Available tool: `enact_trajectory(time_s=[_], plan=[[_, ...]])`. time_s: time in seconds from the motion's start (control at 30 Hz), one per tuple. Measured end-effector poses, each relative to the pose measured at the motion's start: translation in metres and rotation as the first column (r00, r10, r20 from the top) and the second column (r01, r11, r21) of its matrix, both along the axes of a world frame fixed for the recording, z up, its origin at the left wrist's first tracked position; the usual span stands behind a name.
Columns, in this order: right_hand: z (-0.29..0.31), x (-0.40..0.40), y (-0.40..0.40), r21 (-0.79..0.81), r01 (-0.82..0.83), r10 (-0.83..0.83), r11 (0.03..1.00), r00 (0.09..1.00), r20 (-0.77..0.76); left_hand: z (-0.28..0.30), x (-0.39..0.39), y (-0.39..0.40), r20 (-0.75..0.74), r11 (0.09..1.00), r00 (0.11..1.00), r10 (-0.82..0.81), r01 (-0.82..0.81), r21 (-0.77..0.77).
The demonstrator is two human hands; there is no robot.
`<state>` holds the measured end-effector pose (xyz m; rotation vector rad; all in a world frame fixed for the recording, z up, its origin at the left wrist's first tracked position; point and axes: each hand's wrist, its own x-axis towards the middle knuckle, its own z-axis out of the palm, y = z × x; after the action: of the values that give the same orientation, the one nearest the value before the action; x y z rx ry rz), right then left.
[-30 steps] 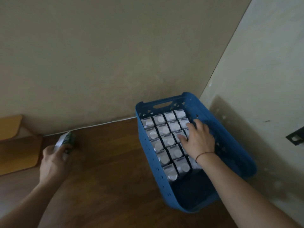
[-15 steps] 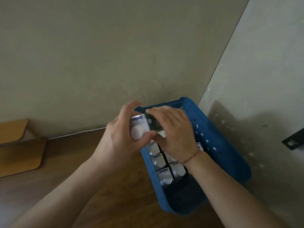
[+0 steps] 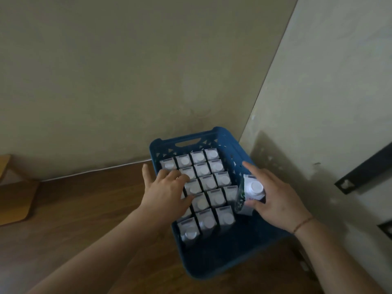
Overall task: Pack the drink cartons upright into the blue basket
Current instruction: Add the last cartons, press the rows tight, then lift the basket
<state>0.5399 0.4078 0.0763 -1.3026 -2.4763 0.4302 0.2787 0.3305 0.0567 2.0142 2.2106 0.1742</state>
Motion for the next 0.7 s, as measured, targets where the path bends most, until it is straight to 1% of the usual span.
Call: enact_trajectory(time_s=[0.07, 0.1, 0.13, 0.2, 0.27, 0.3, 0.37, 0.47, 0.53, 0.6, 0.67, 0.7], plan=[[0.004, 0.001, 0.004, -0.059, -0.056, 0.057, 0.997, 0.998, 0.018, 0.0, 0.006, 0.007, -0.054, 1.0, 0.999, -0.006, 0.006, -0.007], [0.008, 0.001, 0.005, -0.083, -0.08, 0.085, 0.993, 0.995, 0.06, 0.001, 0.009, 0.012, -0.085, 1.0, 0.996, -0.02, 0.017, -0.025], [0.013, 0.0, 0.007, -0.102, -0.095, 0.106, 0.99, 0.987, 0.117, 0.001, 0.012, 0.016, -0.124, 0.997, 0.991, -0.052, 0.045, -0.054], [0.022, 0.0, 0.009, -0.098, -0.102, 0.123, 0.99, 0.961, 0.247, -0.002, 0.022, 0.025, -0.173, 0.978, 0.968, -0.183, 0.162, -0.133], [0.027, 0.002, 0.008, -0.077, -0.107, 0.127, 0.991, 0.931, 0.343, -0.006, 0.039, 0.032, -0.129, 0.931, 0.935, -0.33, 0.299, -0.208], [0.029, 0.002, 0.007, -0.087, -0.103, 0.128, 0.991, 0.919, 0.372, -0.01, 0.047, 0.035, -0.093, 0.907, 0.922, -0.376, 0.346, -0.24], [0.031, 0.002, 0.005, -0.142, -0.086, 0.139, 0.986, 0.896, 0.423, -0.018, 0.06, 0.043, -0.049, 0.875, 0.909, -0.413, 0.381, -0.298], [0.019, -0.006, 0.009, -0.201, -0.069, 0.165, 0.977, 0.844, 0.511, -0.027, 0.071, 0.05, -0.041, 0.859, 0.912, -0.408, 0.369, -0.354], [-0.003, -0.019, 0.014, -0.203, -0.047, 0.149, 0.978, 0.839, 0.523, -0.031, 0.072, 0.052, -0.079, 0.862, 0.908, -0.412, 0.36, -0.357], [-0.034, -0.032, 0.014, -0.238, 0.019, 0.111, 0.971, 0.849, 0.517, -0.034, 0.074, 0.052, -0.101, 0.863, 0.902, -0.419, 0.361, -0.353], [-0.059, -0.039, 0.013, -0.32, 0.104, 0.07, 0.942, 0.87, 0.488, -0.038, 0.074, 0.051, -0.085, 0.862, 0.908, -0.41, 0.355, -0.362], [-0.062, -0.039, 0.013, -0.385, 0.139, 0.053, 0.912, 0.892, 0.449, -0.04, 0.074, 0.05, -0.073, 0.86, 0.911, -0.405, 0.352, -0.369]])
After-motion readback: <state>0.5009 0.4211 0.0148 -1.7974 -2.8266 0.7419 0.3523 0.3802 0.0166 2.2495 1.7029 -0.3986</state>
